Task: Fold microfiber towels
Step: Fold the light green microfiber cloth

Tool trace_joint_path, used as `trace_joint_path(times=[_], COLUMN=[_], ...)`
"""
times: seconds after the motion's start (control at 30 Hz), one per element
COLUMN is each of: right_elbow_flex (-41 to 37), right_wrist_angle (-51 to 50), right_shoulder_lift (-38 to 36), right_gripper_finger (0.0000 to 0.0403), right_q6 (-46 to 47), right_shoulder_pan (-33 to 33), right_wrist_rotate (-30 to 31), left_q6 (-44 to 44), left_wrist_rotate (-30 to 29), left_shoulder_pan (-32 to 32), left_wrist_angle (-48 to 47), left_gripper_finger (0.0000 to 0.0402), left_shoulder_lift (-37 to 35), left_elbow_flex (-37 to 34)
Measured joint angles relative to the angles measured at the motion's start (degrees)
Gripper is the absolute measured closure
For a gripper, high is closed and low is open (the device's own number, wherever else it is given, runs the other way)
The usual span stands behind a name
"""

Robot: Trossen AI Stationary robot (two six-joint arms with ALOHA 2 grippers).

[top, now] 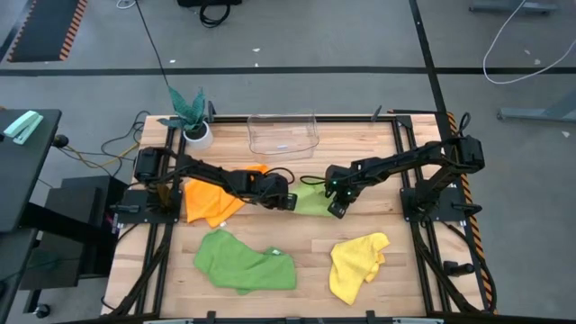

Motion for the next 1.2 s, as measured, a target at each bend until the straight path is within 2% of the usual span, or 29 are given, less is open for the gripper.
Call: trace_joint_path(times=[0.3,0.6,1.0,1.2], right_elbow_flex=[0.00,0.00,0.00,0.00], right_wrist_angle=[0.02,-0.44,-0.05,0.21], right_shoulder_lift=[-0.02,-0.04,-0.04,-0.04], right_gripper_finger=[0.0375,0.0374,0.0373,0.0373], right_q6=[-0.08,-0.57,-1.98,-2.49], right_shoulder_pan=[-0.02,-0.02,-0.02,-0.02], right_wrist_rotate=[-0.02,-0.15,-0.17,-0.15], left_q6=[0.35,-0.68,-1.81,-1.81], left_wrist_rotate=[0.02,0.23,2.90,6.63], left_shoulder_pan=[0.96,2.29,5.31,6.57], left_wrist_angle=[3.74,2.92,3.17,1.65], left_gripper_finger=[0.0294,0.0286,0.0249,0.0239], left_shoulder_lift=[-1.79,-2.72,-2.73,-2.56], left_elbow_flex=[0.00,-0.02,-0.02,-0.02])
